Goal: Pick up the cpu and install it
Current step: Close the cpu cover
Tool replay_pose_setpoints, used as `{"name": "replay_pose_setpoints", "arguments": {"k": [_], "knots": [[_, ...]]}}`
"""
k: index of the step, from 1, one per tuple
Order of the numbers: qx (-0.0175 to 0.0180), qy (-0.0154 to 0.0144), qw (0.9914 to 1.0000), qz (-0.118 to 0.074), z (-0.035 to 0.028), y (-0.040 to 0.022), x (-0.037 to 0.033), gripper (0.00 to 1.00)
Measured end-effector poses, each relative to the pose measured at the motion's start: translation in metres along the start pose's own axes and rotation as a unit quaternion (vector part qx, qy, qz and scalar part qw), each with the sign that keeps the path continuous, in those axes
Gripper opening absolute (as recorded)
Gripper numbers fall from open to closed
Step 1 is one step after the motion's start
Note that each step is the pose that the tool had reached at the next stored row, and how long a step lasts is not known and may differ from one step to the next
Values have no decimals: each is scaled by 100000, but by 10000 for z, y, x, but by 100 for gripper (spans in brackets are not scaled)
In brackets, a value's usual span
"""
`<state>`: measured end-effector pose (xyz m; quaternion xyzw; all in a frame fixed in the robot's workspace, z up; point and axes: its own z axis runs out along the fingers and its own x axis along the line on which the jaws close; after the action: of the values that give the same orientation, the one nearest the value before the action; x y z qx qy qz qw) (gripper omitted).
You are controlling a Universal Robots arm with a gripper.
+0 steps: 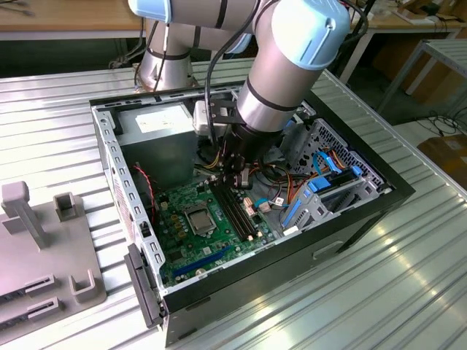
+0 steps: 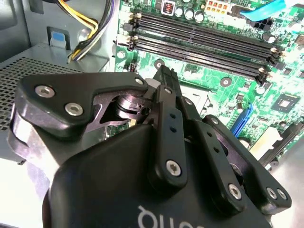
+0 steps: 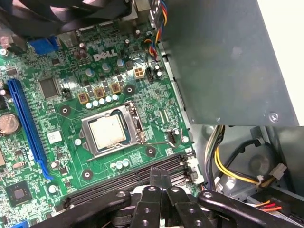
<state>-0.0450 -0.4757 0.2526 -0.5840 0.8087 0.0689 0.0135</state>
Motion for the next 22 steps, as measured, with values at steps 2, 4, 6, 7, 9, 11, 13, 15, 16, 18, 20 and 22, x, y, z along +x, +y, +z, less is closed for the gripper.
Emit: {"name": "replay_pose_setpoints", "arguments": {"k": [2, 4, 6, 7, 9, 11, 13, 15, 16, 18, 20, 22], "knots": [[-1, -3, 100000, -7, 3, -13, -38, 11], [-8, -34, 100000, 9, 19, -20, -115, 11], [-50, -147, 100000, -9, 56, 6, -201, 11], [-48, -153, 100000, -11, 70, 13, -226, 11], [-50, -155, 100000, -8, 100, 26, -265, 11], [-50, -160, 100000, -15, 118, 46, -280, 11], [-49, -153, 100000, -8, 143, 114, -270, 11], [-49, -147, 100000, -7, 158, 155, -265, 11], [-50, -146, 100000, -8, 166, 173, -265, 11], [-53, -152, 100000, -19, 170, 183, -258, 11], [-60, -148, 100000, -84, 167, 180, -226, 11], [-65, -137, 100000, -149, 163, 176, -192, 11]]}}
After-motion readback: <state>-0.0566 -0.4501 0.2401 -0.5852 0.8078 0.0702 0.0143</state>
